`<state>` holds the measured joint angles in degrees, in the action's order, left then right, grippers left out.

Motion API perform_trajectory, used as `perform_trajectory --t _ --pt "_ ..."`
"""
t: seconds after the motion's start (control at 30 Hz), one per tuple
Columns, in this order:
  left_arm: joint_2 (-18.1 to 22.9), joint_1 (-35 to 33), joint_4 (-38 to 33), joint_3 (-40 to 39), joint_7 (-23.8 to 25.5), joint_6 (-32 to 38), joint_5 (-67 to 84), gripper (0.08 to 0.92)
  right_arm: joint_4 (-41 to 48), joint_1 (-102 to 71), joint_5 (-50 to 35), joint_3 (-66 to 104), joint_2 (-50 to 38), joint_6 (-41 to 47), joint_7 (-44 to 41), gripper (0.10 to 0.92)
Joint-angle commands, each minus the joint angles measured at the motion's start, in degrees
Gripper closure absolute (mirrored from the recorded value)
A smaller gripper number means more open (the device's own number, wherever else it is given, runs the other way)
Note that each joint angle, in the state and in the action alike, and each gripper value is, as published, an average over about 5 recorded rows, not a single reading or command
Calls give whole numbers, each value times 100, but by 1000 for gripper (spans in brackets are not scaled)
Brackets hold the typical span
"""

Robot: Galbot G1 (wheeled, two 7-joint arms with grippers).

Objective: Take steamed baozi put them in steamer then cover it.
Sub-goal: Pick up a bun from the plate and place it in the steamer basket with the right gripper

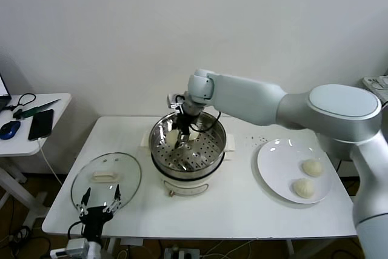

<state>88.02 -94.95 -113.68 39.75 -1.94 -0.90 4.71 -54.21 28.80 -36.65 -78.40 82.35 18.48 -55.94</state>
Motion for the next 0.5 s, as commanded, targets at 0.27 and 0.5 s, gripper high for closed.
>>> perform_trajectory --t 0.27,0.5 --pt "8 18 23 -9 -9 -9 -5 177 66 -236 163 20 160 39 55 225" --pt "3 27 14 1 -15 -24 4 177 -50 -151 208 85 -29 13 -30 203"
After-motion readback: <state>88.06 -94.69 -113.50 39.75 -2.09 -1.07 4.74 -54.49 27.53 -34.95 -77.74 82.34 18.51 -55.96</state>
